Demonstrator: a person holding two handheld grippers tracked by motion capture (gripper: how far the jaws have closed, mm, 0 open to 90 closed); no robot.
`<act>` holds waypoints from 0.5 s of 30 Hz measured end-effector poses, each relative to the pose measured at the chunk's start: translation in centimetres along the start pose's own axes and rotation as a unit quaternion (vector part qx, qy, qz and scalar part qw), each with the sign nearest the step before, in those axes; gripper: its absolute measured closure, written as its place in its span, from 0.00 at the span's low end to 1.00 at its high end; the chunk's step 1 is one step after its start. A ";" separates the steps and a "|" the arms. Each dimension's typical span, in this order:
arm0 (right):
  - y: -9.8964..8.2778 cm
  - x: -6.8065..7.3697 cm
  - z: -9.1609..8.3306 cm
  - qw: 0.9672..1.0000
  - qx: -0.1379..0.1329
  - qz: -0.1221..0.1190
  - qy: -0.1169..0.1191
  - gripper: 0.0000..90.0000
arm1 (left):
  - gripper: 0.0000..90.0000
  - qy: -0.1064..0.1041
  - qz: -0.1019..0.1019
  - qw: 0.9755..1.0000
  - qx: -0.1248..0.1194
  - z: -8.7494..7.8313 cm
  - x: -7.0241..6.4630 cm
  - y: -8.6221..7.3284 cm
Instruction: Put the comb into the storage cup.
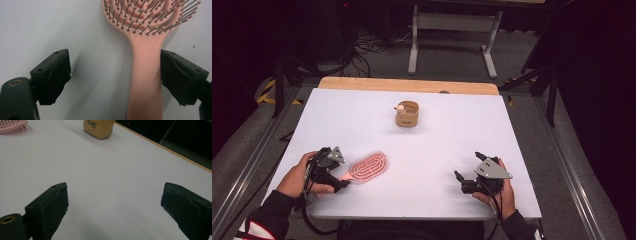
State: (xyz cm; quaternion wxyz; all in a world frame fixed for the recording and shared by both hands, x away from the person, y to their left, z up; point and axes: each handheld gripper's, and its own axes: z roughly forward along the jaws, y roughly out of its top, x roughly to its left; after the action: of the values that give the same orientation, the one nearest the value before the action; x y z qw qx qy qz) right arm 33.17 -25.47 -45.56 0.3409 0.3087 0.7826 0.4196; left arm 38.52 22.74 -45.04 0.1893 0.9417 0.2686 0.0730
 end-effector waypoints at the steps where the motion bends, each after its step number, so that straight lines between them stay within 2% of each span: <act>1: 0.0 0.0 0.0 1.000 0.001 0.001 0.001 0.09 | 0.17 0.002 -0.002 1.000 0.001 0.0 0.1 0.1; 5: -0.1 0.0 0.2 1.000 0.004 0.001 0.002 0.09 | 0.28 -0.012 0.002 1.000 0.012 0.1 0.0 0.8; 6: -0.1 0.0 0.2 1.000 0.005 0.000 0.002 0.09 | 0.28 -0.017 0.005 1.000 0.019 0.1 0.0 1.0; 7: -0.1 0.1 0.2 1.000 0.004 0.000 0.002 0.09 | 0.34 -0.021 0.013 0.999 0.026 0.0 0.0 1.3; 11: -0.1 0.0 0.2 1.000 0.006 -0.001 0.004 0.09 | 0.45 -0.026 0.015 0.999 0.037 -0.1 -0.2 1.7; 12: -0.1 0.0 0.3 1.000 0.008 0.000 0.005 0.09 | 0.45 -0.028 0.019 0.999 0.039 -0.1 -0.3 1.8; 13: -0.1 0.1 0.3 1.000 0.009 -0.001 0.006 0.09 | 0.52 -0.031 0.022 0.998 0.045 -0.2 -0.5 2.0; 15: -0.1 0.1 0.3 1.000 0.009 -0.003 0.007 0.09 | 0.56 -0.030 0.022 0.998 0.045 -0.2 -0.6 2.0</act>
State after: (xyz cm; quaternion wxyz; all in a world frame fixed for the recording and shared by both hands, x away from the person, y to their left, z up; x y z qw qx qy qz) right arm 33.32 -25.30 -45.82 0.3338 0.3068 0.7896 0.4135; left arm 38.95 20.92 -44.06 0.1532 0.9567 0.2447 0.0368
